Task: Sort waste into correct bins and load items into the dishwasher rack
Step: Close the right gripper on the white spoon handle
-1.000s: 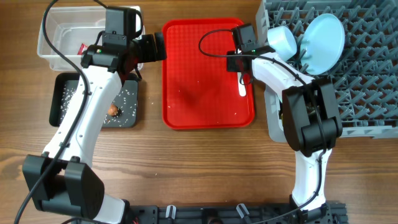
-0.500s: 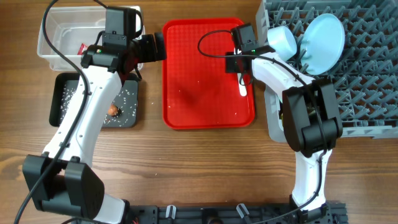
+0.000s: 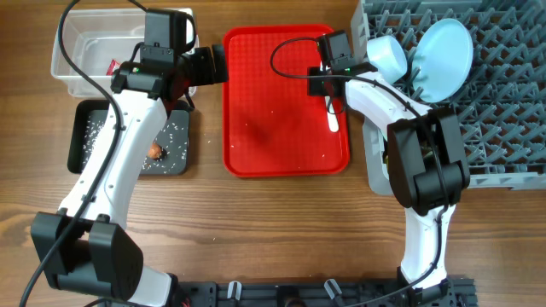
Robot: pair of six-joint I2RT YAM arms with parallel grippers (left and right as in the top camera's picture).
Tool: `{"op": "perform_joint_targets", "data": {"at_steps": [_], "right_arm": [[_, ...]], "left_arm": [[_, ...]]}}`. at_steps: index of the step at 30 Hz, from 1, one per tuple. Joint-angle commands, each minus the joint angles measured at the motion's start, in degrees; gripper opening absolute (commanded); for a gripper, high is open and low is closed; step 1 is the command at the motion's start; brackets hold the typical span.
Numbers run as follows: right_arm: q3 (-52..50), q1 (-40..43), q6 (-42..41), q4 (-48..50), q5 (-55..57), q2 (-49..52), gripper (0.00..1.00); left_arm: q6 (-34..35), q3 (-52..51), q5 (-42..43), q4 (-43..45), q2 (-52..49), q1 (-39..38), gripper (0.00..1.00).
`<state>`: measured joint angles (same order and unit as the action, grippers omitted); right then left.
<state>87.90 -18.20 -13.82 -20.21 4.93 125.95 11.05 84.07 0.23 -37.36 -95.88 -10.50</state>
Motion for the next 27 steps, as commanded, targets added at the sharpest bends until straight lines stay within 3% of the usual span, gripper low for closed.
{"op": "perform_joint_targets", "data": {"at_steps": [1,27], "right_arm": [[-0.2,0.2,0.2,0.8,-0.9,-2.1,0.57],[-0.6,0.0,0.5,-0.1,-2.4,-2.6,0.56]], "left_arm": [[-0.3,0.8,-0.8,0.0,0.5,0.0,1.00],[-0.3,0.8,-0.8,0.0,0.5,0.0,1.00]]}}
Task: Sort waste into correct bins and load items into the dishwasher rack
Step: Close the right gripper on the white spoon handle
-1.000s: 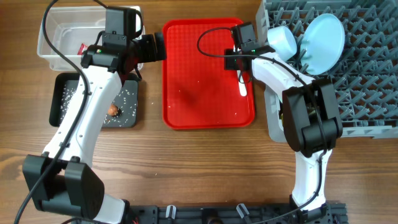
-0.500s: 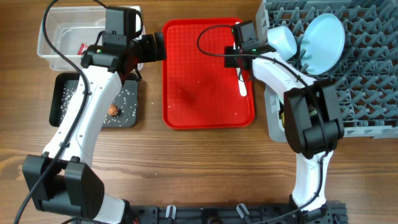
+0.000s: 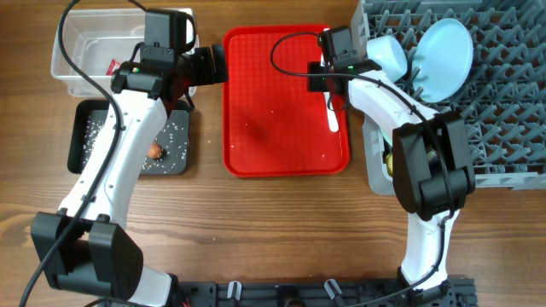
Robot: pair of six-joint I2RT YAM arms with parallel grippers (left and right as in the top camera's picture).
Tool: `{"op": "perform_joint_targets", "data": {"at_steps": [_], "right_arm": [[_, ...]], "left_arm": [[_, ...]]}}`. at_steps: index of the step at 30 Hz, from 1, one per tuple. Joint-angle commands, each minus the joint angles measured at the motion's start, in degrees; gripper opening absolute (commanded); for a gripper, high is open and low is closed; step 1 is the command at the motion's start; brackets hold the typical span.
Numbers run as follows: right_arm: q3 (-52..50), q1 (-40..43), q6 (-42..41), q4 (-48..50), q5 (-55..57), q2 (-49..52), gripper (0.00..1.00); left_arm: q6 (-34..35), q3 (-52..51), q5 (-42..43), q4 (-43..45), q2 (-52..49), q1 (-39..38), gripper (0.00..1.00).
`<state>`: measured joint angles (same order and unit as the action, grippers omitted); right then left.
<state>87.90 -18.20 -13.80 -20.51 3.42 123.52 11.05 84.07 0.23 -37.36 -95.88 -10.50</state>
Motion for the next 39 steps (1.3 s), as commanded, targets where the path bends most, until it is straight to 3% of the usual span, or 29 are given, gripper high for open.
{"op": "perform_joint_targets", "data": {"at_steps": [1,39], "right_arm": [[-0.9,0.0,0.5,0.5,-0.9,-0.1,0.56],[-3.1,0.0,3.4,3.2,-1.7,3.6,0.56]], "left_arm": [[-0.3,0.8,-0.8,0.0,0.5,0.0,1.00],[-0.3,0.8,-0.8,0.0,0.5,0.0,1.00]]}}
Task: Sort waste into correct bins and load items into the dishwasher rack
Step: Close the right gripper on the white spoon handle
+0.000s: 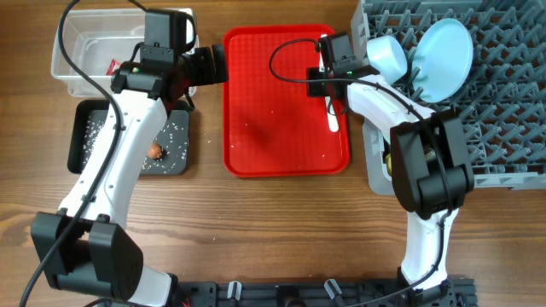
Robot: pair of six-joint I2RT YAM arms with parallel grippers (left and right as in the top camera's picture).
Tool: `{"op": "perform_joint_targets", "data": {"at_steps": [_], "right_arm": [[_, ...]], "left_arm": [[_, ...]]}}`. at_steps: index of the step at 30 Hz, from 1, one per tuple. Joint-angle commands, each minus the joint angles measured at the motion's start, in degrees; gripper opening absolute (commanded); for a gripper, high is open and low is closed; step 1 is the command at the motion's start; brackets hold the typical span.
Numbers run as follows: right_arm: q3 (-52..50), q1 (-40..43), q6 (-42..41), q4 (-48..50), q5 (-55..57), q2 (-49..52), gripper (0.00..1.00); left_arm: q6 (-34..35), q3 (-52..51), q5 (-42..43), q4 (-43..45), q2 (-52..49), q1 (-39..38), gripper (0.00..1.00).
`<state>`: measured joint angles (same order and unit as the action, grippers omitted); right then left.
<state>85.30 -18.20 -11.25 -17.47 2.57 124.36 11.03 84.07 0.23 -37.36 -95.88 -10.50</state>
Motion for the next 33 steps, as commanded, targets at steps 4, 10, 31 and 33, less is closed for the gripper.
{"op": "perform_joint_targets", "data": {"at_steps": [4,10,31,33], "right_arm": [[-0.5,0.2,0.8,0.2,-0.9,3.2,0.56],[-0.5,0.3,0.9,0.1,-0.9,3.2,0.55],[0.4,0.3,2.1,-1.4,-0.9,0.6,0.24],[0.9,0.3,2.1,-2.3,-1.2,-1.5,0.24]], "left_arm": [[-0.3,0.8,-0.8,0.0,0.5,0.0,1.00],[-0.3,0.8,-0.8,0.0,0.5,0.0,1.00],[-0.3,0.8,-0.8,0.0,0.5,0.0,1.00],[-0.3,0.8,-0.8,0.0,0.5,0.0,1.00]]}}
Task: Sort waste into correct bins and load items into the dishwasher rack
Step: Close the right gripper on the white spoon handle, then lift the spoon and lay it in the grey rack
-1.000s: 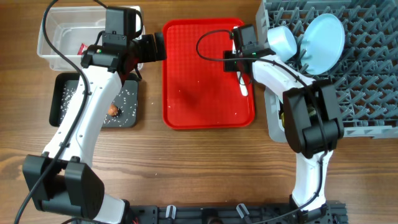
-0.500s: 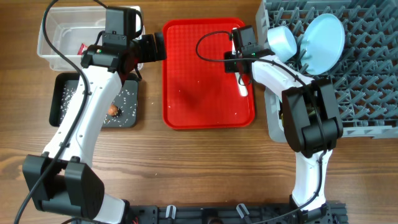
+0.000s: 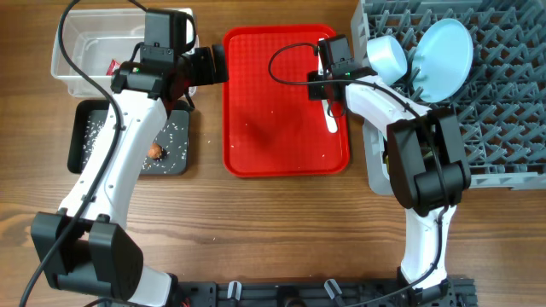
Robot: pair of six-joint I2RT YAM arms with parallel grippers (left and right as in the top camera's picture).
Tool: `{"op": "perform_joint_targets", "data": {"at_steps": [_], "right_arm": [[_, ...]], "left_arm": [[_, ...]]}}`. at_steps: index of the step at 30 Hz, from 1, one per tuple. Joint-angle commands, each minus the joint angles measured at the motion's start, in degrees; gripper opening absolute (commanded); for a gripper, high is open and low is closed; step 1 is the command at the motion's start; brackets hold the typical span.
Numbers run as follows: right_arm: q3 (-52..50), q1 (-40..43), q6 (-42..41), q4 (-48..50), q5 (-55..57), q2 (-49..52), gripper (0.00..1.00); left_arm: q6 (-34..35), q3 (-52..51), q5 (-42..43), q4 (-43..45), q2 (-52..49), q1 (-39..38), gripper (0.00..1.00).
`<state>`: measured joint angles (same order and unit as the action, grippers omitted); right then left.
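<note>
A white utensil [image 3: 333, 117] lies on the red tray [image 3: 273, 111] by its right rim. My right gripper [image 3: 327, 89] hangs over the utensil's upper end; the wrist hides its fingers, so open or shut cannot be told. My left gripper [image 3: 215, 65] is level over the tray's upper left rim, its jaws dark and unreadable. The grey dishwasher rack [image 3: 503, 111] holds a light blue bowl [image 3: 388, 56] and a light blue plate [image 3: 445, 53]. At the upper left stands a clear bin [image 3: 85, 38], with a black bin [image 3: 94, 145] of white crumbs below it.
A small red scrap [image 3: 111, 66] lies in the clear bin, and an orange-brown scrap [image 3: 154, 151] in the black bin. A grey cutlery basket [image 3: 375, 170] sits on the rack's left side. Both arms' links cross the table beside the tray.
My right wrist has shifted a little to the left over the tray's right rim. The white utensil lies where it was. The left arm has not moved.
Throughout, my right gripper stayed over the upper end of the white utensil at the tray's right rim, with only small shifts up, right and back left. The utensil, the bins' contents and my left arm kept their places.
</note>
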<state>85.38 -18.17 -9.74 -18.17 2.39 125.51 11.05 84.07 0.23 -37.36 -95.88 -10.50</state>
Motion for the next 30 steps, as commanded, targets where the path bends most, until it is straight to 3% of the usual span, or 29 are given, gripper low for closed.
{"op": "perform_joint_targets", "data": {"at_steps": [1,20,30], "right_arm": [[0.9,0.2,0.6,-2.1,-1.2,-3.7,0.24],[0.9,0.5,-1.9,-10.1,-2.4,-24.3,0.24],[0.9,12.6,-7.0,-21.2,-1.7,-37.3,0.23]], "left_arm": [[-0.3,0.8,-0.8,0.0,0.5,0.0,1.00],[-0.3,0.8,-0.8,0.0,0.5,0.0,1.00],[-0.3,0.8,-0.8,0.0,0.5,0.0,1.00]]}}
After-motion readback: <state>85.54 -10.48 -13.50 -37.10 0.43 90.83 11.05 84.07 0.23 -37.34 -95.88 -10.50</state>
